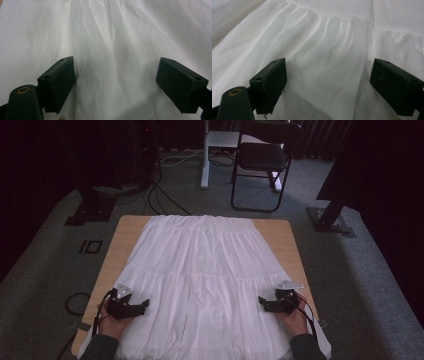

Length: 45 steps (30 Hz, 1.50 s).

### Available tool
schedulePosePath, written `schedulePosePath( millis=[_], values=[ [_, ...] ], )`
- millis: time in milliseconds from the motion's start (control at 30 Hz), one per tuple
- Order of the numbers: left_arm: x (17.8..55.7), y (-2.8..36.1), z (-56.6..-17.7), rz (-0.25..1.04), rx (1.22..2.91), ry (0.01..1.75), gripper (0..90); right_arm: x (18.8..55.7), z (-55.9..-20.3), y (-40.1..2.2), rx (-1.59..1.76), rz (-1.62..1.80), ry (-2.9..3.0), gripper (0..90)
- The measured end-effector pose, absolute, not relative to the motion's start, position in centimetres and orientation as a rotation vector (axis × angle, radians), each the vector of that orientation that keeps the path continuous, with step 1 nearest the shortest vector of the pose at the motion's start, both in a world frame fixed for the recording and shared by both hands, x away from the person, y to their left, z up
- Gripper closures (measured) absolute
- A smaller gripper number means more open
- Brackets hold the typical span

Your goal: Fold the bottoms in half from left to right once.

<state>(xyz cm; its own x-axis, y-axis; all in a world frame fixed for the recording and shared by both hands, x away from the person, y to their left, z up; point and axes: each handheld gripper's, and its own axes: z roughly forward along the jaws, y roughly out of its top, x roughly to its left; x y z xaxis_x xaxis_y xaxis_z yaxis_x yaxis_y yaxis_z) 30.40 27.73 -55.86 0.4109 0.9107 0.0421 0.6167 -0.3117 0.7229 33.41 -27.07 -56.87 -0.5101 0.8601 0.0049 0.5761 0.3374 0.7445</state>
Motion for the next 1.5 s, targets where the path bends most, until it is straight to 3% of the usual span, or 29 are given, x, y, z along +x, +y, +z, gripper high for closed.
schedulePosePath(
  millis=[233, 533, 700, 800, 833, 867, 1133, 1167, 1200, 1233, 1267, 1333, 1500],
  values=[
    [30.1, 27.5, -55.5, 0.653, 2.025, 1.338, 24.6, 33.3, -56.9, -26.9, 1.283, 0.987, 2.201, 13.6],
    [28.6, 30.4, -51.8, 0.807, 1.938, 1.380, 16.9, 33.2, -56.9, -26.9, 1.290, 0.984, 2.197, 13.9],
    [27.9, 33.8, -51.6, 0.801, 1.882, 1.488, 17.4, 33.2, -56.9, -26.9, 1.286, 0.985, 2.199, 14.1],
    [27.3, 35.7, -51.6, 0.783, 1.864, 1.535, 26.7, 33.1, -56.8, -26.9, 1.274, 0.993, 2.204, 17.8],
    [27.1, 36.5, -51.8, 0.762, 1.864, 1.554, 39.4, 33.0, -56.8, -27.0, 1.259, 1.008, 2.207, 22.0],
    [27.1, 36.5, -51.8, 0.762, 1.864, 1.554, 42.9, 33.0, -56.8, -27.0, 1.259, 1.008, 2.207, 22.0],
    [27.7, 36.2, -54.0, 0.627, 1.953, 1.506, 43.2, 32.8, -56.8, -27.0, 1.253, 1.012, 2.208, 24.4],
    [28.0, 35.9, -54.4, 0.611, 1.988, 1.505, 54.9, 32.8, -56.8, -27.0, 1.252, 1.011, 2.209, 24.5],
    [28.1, 35.8, -54.6, 0.606, 1.994, 1.508, 54.9, 32.8, -56.8, -27.0, 1.252, 1.011, 2.209, 24.5],
    [28.2, 35.9, -54.5, 0.572, 1.978, 1.498, 60.7, 32.8, -56.8, -27.0, 1.251, 1.011, 2.210, 24.9],
    [28.2, 35.8, -54.4, 0.607, 1.995, 1.508, 71.5, 32.8, -56.8, -27.1, 1.251, 1.011, 2.210, 26.6],
    [28.2, 35.8, -54.3, 0.685, 2.024, 1.547, 84.6, 32.6, -56.7, -27.3, 1.259, 1.013, 2.204, 30.4],
    [28.0, 36.4, -54.4, 0.759, 2.004, 1.618, 89.3, 32.2, -56.6, -28.1, 1.270, 1.006, 2.189, 39.7]
  ],
)
